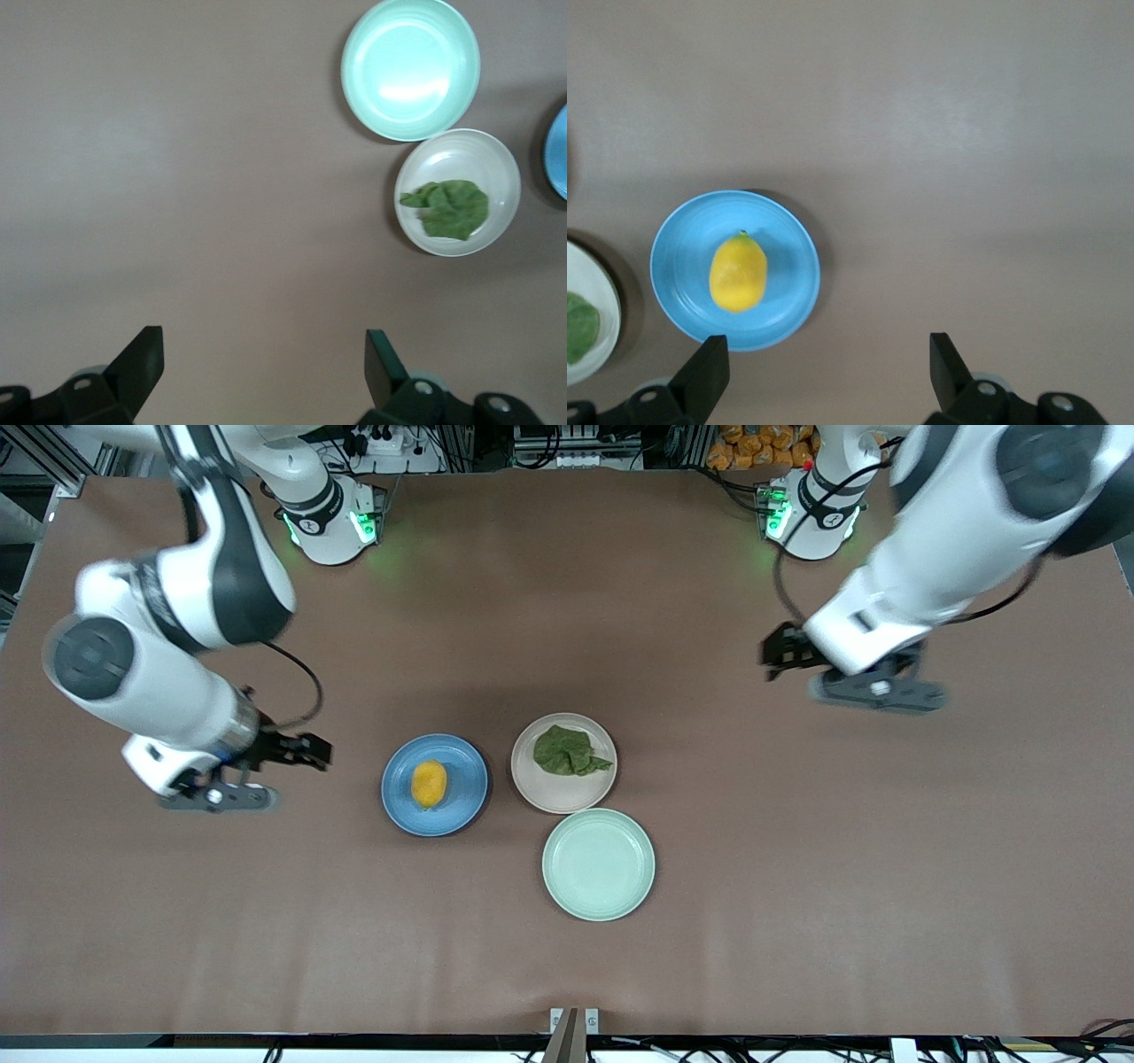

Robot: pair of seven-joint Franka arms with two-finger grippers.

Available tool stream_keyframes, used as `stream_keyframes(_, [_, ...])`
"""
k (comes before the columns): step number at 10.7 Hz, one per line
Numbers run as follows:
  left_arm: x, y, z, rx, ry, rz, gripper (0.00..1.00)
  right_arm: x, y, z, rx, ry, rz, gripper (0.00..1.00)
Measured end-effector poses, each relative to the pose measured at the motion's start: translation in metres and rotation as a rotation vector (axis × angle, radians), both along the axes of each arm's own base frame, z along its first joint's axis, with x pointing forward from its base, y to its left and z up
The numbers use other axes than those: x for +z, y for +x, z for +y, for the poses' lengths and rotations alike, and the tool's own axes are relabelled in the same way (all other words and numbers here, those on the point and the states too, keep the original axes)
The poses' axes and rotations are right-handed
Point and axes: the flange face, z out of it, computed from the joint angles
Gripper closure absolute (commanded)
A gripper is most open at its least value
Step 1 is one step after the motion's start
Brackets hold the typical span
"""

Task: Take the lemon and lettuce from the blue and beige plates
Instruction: 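Lower the right gripper onto the lemon while the left gripper descends to lettuce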

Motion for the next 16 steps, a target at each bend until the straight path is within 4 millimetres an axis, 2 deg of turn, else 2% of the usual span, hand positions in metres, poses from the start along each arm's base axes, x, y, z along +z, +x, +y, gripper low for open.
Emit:
stream_keyframes(2, [-0.033, 0.001, -0.05, 0.003, -0.041, -0.011, 0.0, -0.048, 0.003, 0.038, -0.015, 0.007, 0.007, 0.0])
stream_keyframes(4, [-0.073, 0.002, -0.092, -0.022, -0.065, -0.021, 0.0, -0.099, 0.001, 0.073, 0.011, 0.012, -0.015, 0.0])
stream_keyframes(7, [-0.127, 0.001, -0.147, -0.065, -0.121, -0.07, 0.0, -0.162, -0.013, 0.091, 0.038, 0.021, -0.036, 0.0])
stream_keyframes(10, [-0.18, -0.002, -0.18, -0.088, -0.154, -0.089, 0.0, -0.191, -0.02, 0.104, 0.058, 0.017, -0.022, 0.0])
stream_keyframes(12, [-0.208, -0.014, -0.203, -0.116, -0.159, -0.082, 0.0, -0.202, -0.027, 0.111, 0.071, 0.01, -0.005, 0.0])
stream_keyframes(15, [-0.25, -0.034, -0.235, -0.16, -0.176, -0.095, 0.0, -0.221, -0.034, 0.108, 0.071, -0.005, 0.026, 0.0])
stream_keyframes(16, [-0.265, -0.036, -0.24, -0.175, -0.169, -0.103, 0.0, -0.227, -0.036, 0.106, 0.07, -0.009, 0.037, 0.12])
